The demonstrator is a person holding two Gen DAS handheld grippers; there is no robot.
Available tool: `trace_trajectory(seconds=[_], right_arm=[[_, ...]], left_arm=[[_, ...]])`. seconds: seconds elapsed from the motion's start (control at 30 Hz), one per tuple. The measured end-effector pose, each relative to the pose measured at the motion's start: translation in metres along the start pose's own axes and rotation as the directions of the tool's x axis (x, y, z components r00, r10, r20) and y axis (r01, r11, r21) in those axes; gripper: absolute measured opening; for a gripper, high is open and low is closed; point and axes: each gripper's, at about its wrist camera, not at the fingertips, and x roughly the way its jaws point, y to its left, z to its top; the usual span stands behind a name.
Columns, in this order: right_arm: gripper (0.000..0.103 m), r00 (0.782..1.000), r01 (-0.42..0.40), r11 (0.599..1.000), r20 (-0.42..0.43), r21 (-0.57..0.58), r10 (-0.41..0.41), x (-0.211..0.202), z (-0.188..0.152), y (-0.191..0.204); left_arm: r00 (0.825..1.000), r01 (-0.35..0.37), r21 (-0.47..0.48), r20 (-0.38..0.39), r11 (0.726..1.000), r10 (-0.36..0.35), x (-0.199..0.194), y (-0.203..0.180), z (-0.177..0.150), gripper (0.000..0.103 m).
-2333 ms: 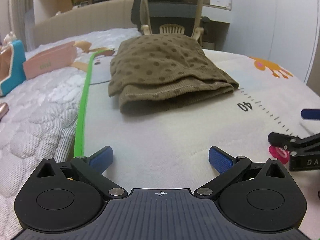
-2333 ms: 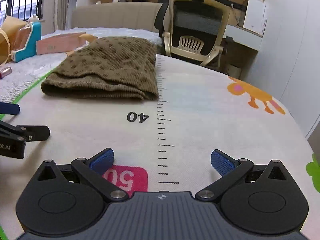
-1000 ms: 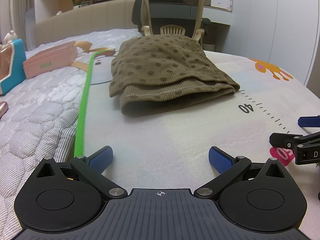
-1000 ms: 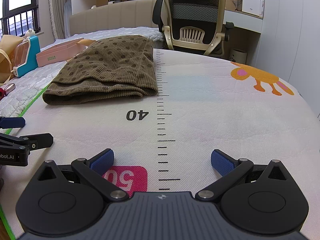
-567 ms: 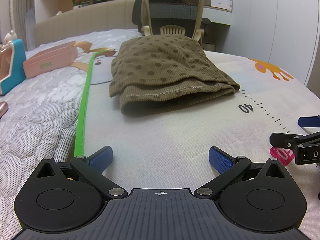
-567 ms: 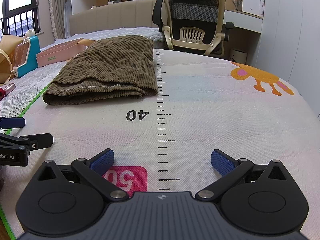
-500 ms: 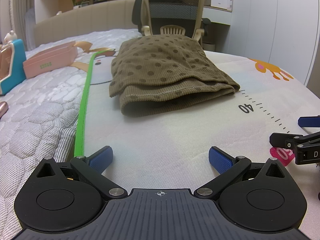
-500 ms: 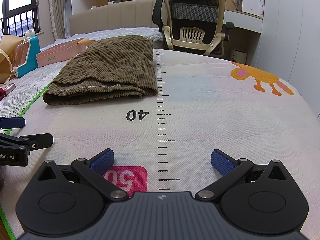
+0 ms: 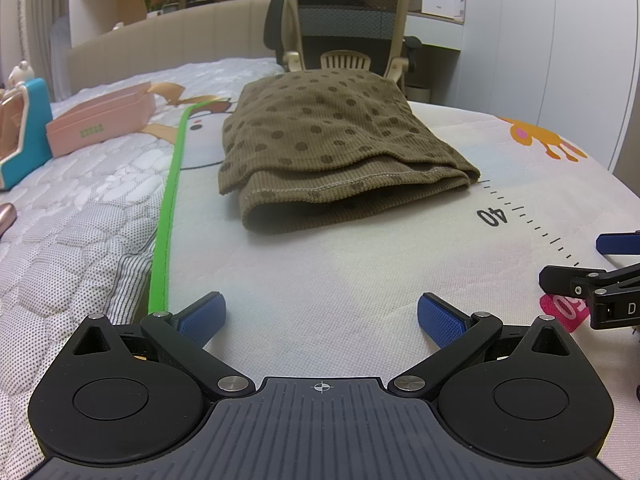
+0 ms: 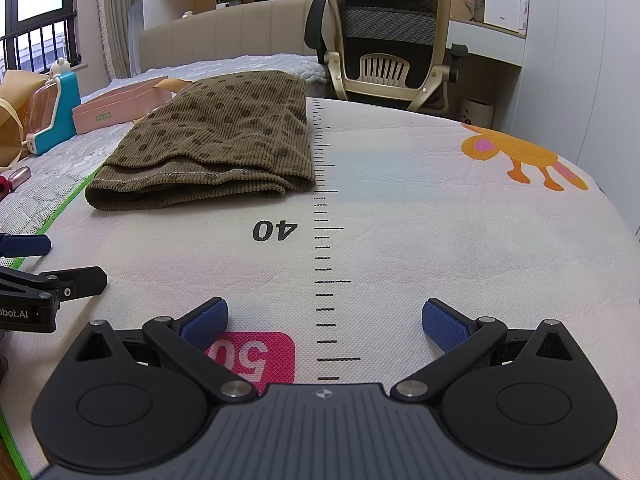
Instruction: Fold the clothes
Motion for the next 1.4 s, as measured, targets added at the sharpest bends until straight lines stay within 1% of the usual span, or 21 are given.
trace_trajectory(seconds=[1.2, 1.4], right_arm=[[0.103, 1.0, 0.0, 1.0, 0.0, -0.001, 0.0, -0.0005, -0.0001, -0.0012], [0.103, 1.0, 0.021, 1.0, -0.003, -0.007, -0.021, -0.0013, -0.0004, 0.0022]], left_arm=[[1.0, 0.003, -0.001, 0.002, 1.0, -0.003, 0.0, 0.0009, 0.0001, 0.103], [1.0, -0.003, -0.002, -0.001, 1.0, 0.003, -0.0002, 0.0005, -0.0005, 0.103]])
